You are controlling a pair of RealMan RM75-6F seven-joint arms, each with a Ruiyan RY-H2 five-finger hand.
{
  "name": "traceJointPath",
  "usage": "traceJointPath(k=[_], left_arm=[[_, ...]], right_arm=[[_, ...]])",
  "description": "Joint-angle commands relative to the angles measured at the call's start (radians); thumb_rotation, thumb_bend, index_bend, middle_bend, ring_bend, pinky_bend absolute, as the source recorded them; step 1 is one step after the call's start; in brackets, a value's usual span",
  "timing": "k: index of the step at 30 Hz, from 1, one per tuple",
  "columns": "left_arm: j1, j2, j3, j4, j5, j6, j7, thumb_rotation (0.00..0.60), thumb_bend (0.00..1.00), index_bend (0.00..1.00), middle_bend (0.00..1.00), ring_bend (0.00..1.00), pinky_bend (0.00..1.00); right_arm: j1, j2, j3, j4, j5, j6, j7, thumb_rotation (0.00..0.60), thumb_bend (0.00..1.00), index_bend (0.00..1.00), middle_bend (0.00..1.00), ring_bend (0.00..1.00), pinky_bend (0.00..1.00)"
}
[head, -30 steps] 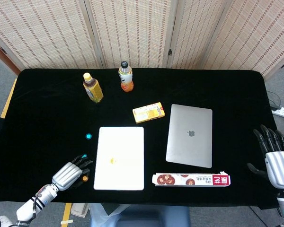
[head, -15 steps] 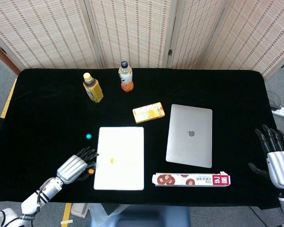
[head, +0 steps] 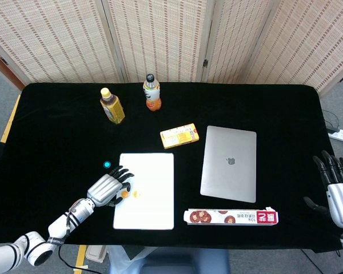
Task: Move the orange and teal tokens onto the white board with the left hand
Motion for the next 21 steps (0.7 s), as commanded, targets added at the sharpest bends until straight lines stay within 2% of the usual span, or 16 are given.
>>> traceJointPath(k=[1,15,21], left_arm=[[-0.005,-0.009,-0.006,0.008,-0.017,-0.011,0.006,0.600,0.46,0.49,0.18,0.09,0.00],[-0.010,-0.028,0.002,0.033,-0.052,-0.027,0.014,0.600,0.46,0.48,0.18,0.09,0.00],[-0.010,-0.026,0.005,0.026,-0.058,-0.027,0.019,0.600,0.46,0.44,0.18,0.07,0.00]], right_arm=[[0.000,0.000,0.001,0.001,0.000,0.001,0.001,0.600,0.17,0.00,0.00,0.00,0.00],[-0.002,-0.001,0.001,0.003,0.004,-0.002,0.002,0.600,0.17,0.00,0.00,0.00,0.00],[-0.002,-0.003,0.001,0.004,0.004,-0.002,0.002,0.600,0.17,0.00,0.00,0.00,0.00]])
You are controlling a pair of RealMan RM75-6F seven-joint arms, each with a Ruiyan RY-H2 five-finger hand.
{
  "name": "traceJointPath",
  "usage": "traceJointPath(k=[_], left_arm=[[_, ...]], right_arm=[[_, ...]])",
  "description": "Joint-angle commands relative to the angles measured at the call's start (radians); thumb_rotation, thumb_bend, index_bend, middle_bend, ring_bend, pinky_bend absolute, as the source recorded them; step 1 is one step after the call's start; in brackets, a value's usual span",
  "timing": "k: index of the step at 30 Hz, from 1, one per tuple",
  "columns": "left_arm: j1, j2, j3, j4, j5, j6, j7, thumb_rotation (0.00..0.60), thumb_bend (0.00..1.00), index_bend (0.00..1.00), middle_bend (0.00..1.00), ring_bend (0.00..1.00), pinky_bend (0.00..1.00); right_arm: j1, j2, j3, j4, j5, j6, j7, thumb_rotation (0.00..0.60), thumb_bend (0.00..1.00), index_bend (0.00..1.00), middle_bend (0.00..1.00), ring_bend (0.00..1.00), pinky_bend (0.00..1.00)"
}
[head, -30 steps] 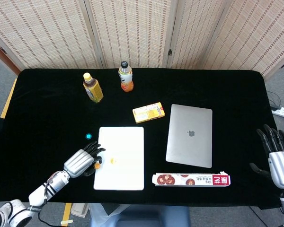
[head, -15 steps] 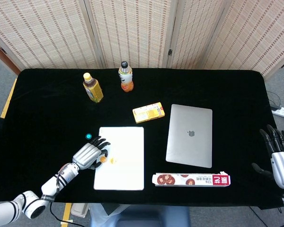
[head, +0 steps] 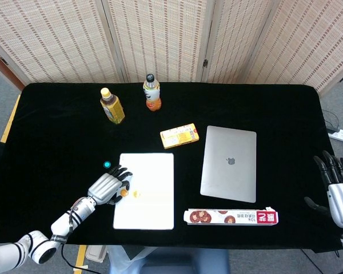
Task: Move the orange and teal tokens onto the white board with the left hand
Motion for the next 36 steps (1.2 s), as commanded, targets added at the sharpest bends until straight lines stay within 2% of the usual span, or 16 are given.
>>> traceJointPath(k=[1,9,15,21,27,36], left_arm=[[-0.001,0.001,0.002,-0.003,-0.001,0.000,0.003,0.600,0.46,0.43,0.18,0.07,0.00],[0.005,0.000,0.002,-0.009,-0.009,0.013,0.018,0.600,0.46,0.35,0.14,0.03,0.00],[0.046,0.044,-0.018,-0.028,-0.030,0.093,-0.021,0.600,0.46,0.36,0.14,0.03,0.00],[0.088,0.071,0.005,0.002,-0.047,0.114,-0.044,0.600,0.46,0.40,0.14,0.04,0.00],[0.113,0.051,0.030,0.057,-0.056,0.096,-0.063,0.600,0.46,0.40,0.14,0.04,0.00],[0.117,0.011,0.027,0.122,-0.054,0.085,-0.085,0.600,0.46,0.40,0.14,0.04,0.00]], right_arm=[[0.000,-0.001,0.000,0.000,0.000,0.001,0.001,0.600,0.17,0.00,0.00,0.00,0.00],[-0.002,0.001,0.002,0.000,0.001,0.004,0.002,0.600,0.17,0.00,0.00,0.00,0.00],[-0.001,0.003,0.003,0.001,0.000,0.004,0.005,0.600,0.17,0.00,0.00,0.00,0.00],[0.002,-0.002,0.002,0.007,-0.002,-0.001,0.010,0.600,0.17,0.00,0.00,0.00,0.00],[0.003,-0.004,0.002,0.008,-0.005,-0.001,0.008,0.600,0.17,0.00,0.00,0.00,0.00],[0.004,0.000,0.002,-0.003,-0.011,0.002,-0.002,0.600,0.17,0.00,0.00,0.00,0.00]])
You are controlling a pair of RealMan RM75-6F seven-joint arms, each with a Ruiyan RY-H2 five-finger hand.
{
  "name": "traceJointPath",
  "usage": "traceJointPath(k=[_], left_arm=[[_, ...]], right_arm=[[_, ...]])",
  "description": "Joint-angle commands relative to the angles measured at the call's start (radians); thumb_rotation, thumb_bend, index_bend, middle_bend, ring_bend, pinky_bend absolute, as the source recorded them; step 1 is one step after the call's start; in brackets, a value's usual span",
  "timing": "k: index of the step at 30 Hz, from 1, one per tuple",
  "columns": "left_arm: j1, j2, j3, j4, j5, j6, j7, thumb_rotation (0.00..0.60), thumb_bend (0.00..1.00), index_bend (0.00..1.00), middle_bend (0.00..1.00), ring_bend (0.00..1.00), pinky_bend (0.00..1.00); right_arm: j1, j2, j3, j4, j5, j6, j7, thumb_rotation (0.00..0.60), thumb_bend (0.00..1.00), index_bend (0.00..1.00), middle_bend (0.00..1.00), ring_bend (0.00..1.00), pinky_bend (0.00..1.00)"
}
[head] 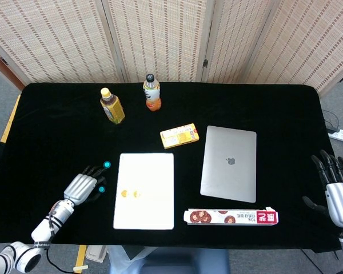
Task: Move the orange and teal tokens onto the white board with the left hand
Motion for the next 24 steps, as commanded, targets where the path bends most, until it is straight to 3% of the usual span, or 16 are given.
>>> traceJointPath(k=[1,24], left_arm=[[-0.001,-0.005,-0.001,0.009,0.000,-0.007,-0.004,0.600,0.46,0.40,0.14,0.04,0.00],[0.018,-0.039,-0.002,0.070,0.010,0.001,-0.043,0.600,0.46,0.43,0.14,0.05,0.00]], right_arm=[[-0.001,0.001,-0.001,-0.001,0.000,0.001,-0.001,0.600,0.17,0.00,0.00,0.00,0.00],[-0.004,0.002,-0.002,-0.014,0.000,0.004,-0.015,0.600,0.17,0.00,0.00,0.00,0.00]])
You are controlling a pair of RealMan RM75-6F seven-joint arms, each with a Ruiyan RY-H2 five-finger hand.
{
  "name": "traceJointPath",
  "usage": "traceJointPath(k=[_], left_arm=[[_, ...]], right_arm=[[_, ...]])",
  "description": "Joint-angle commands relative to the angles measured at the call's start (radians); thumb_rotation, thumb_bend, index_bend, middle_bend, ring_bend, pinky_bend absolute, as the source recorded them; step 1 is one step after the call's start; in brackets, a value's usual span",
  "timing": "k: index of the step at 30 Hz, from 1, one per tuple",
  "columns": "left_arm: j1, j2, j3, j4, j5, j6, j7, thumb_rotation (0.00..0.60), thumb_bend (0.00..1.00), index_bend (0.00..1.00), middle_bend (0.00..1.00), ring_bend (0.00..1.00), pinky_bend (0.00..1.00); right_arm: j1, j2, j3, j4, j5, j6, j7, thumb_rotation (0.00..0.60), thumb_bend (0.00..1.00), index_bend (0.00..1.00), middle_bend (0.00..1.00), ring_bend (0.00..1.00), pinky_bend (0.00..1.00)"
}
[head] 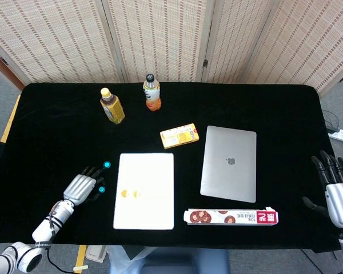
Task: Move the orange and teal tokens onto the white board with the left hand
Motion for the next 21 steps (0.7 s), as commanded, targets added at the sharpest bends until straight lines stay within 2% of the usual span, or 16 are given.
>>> traceJointPath(k=[1,21], left_arm=[[0.003,-0.004,0.001,0.009,0.003,0.004,-0.007,0.600,0.46,0.43,0.14,0.05,0.00],[0.016,-0.051,0.001,0.082,0.042,0.056,-0.074,0.600,0.46,0.53,0.17,0.08,0.00]], right_arm=[[0.000,0.000,0.000,-0.001,0.000,0.000,-0.002,0.600,0.17,0.00,0.00,0.00,0.00],[-0.003,0.003,0.000,-0.012,-0.002,0.006,-0.010,0.600,0.17,0.00,0.00,0.00,0.00]])
